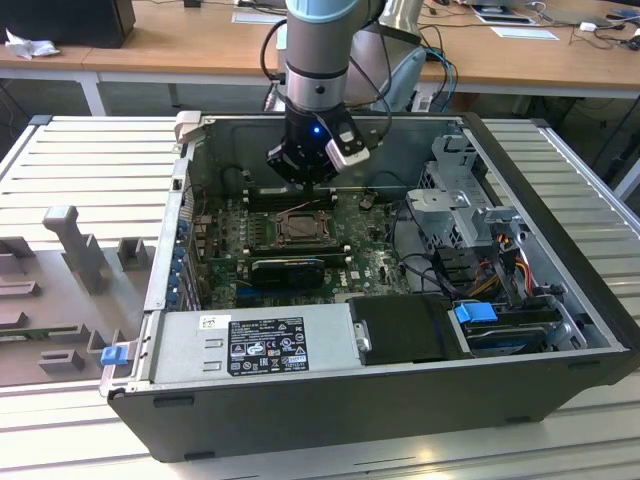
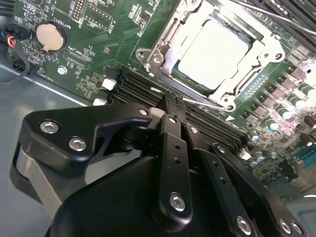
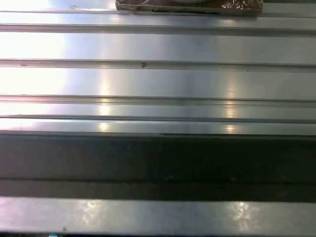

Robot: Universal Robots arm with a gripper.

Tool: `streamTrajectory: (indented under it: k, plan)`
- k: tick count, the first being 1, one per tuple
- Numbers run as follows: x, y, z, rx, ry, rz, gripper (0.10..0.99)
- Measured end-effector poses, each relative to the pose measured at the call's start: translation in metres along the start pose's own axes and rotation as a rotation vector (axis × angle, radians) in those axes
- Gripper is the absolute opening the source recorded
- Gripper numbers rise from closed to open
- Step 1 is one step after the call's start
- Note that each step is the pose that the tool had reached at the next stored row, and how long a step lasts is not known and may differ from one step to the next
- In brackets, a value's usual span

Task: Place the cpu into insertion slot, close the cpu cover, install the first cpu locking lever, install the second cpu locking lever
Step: 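Install the first cpu locking lever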

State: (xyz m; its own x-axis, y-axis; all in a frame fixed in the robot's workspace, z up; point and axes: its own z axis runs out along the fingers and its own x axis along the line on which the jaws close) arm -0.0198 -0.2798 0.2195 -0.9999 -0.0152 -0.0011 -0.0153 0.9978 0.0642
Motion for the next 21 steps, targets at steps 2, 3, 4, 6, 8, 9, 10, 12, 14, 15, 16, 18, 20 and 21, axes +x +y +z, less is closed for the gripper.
streamTrajectory:
  k: [2,3,4,6,8,9,10,12,14,15,16,18,20,21]
  plan:
    - [-0.0013,-0.0002,0.0035,-0.001,0.0000,0.000,0.106]
    - [-0.0014,-0.0003,0.0046,-0.001,-0.0001,0.000,0.106]
    - [-0.0014,-0.0004,0.0058,-0.002,-0.0001,0.000,0.106]
    - [-0.0015,-0.0005,0.0075,-0.003,0.0000,0.000,0.106]
    - [-0.0017,-0.0006,0.0097,-0.006,-0.0001,0.000,0.106]
    - [-0.0018,-0.0007,0.0111,-0.007,-0.0001,0.000,0.106]
    - [-0.0020,-0.0008,0.0120,-0.007,0.0000,0.000,0.106]
    - [-0.0024,-0.0009,0.0134,-0.007,-0.0001,0.000,0.106]
    - [-0.0024,-0.0009,0.0138,-0.007,0.0000,0.000,0.106]
    - [-0.0025,-0.0009,0.0140,-0.006,0.0000,0.000,0.106]
    - [-0.0026,-0.0009,0.0141,-0.005,0.0001,0.000,0.106]
    - [-0.0028,-0.0010,0.0147,-0.002,0.0000,0.000,0.106]
    - [-0.0030,-0.0010,0.0150,0.001,0.0002,0.000,0.106]
    - [-0.0030,-0.0010,0.0150,0.003,0.0001,0.000,0.106]
